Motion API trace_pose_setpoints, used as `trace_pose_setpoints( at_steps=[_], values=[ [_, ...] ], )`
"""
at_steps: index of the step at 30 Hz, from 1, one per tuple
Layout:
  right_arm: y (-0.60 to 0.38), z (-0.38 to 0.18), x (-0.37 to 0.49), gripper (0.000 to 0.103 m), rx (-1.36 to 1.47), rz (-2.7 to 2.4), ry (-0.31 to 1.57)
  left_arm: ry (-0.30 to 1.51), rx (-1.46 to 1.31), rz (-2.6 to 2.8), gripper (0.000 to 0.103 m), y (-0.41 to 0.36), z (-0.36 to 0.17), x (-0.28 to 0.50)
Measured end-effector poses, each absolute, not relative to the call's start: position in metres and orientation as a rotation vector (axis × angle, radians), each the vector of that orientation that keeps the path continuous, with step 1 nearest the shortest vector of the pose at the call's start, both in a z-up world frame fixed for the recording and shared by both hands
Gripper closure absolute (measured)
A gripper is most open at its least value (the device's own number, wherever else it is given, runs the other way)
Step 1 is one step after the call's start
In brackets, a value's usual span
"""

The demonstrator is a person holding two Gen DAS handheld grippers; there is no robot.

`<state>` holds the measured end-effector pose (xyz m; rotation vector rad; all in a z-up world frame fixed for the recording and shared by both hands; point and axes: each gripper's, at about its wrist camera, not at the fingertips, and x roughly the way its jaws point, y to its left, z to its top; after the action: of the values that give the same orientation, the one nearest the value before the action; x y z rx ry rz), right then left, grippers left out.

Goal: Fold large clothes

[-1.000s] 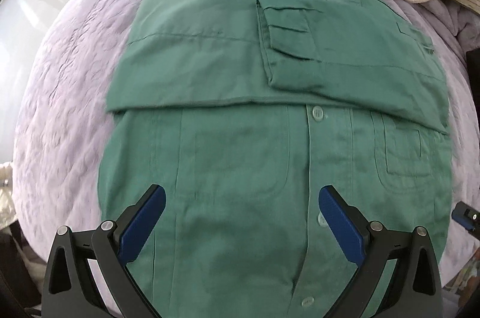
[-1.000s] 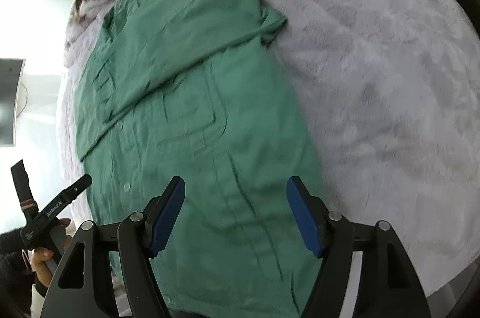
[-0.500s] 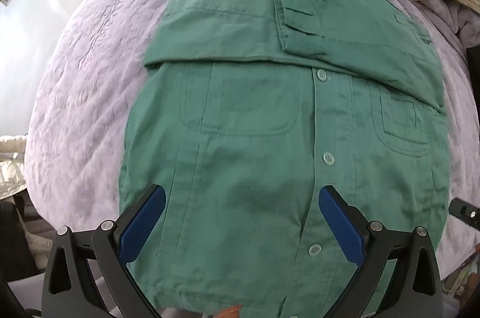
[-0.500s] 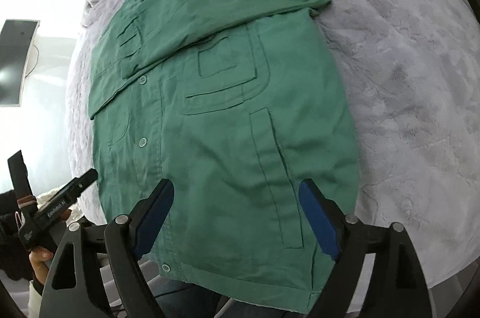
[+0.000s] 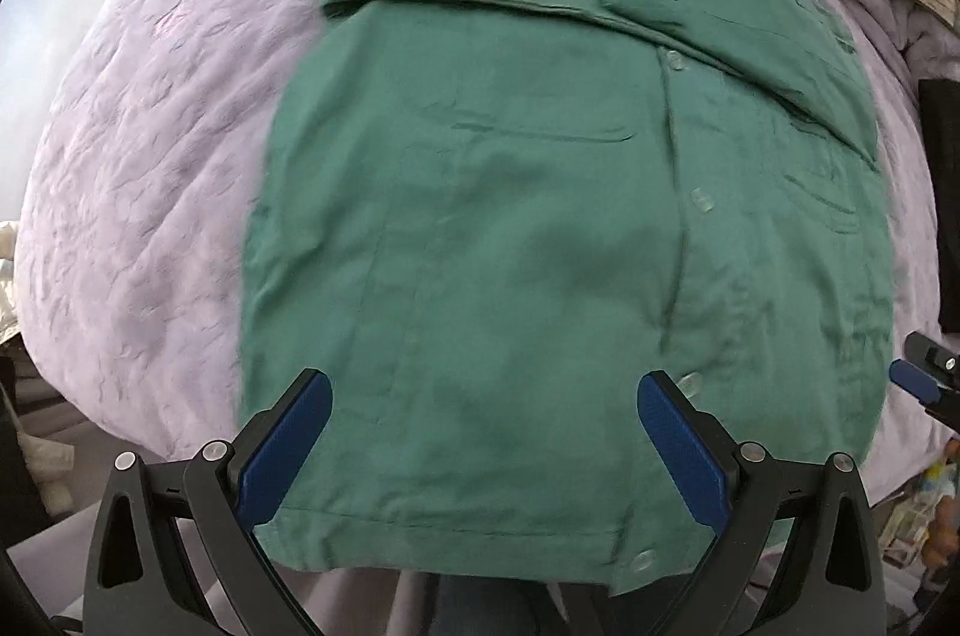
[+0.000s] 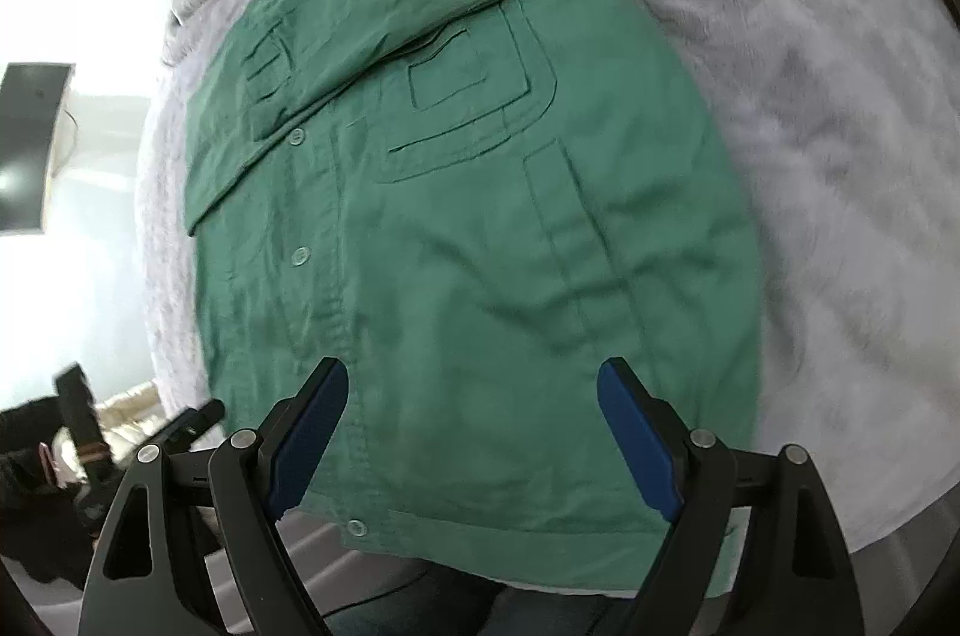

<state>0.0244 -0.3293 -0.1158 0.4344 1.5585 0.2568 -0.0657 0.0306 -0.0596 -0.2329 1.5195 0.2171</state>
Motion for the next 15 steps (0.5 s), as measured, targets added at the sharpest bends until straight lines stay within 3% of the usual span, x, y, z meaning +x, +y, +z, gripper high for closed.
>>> trace_pose_setpoints(
  at_steps=[7,15],
  values=[
    [-0.337,-0.126,-0.017,0.015,0.478,0.188,1.575,1.521,-0.275,0.236,0.001,0.069,-0.072,-0.098],
    [-0.426,-0.133,-0.049,0.015,0.597,-0.089,1.458,1.541,-0.339,0.201,0.001,0.109,-0.093,-0.122]
  ],
)
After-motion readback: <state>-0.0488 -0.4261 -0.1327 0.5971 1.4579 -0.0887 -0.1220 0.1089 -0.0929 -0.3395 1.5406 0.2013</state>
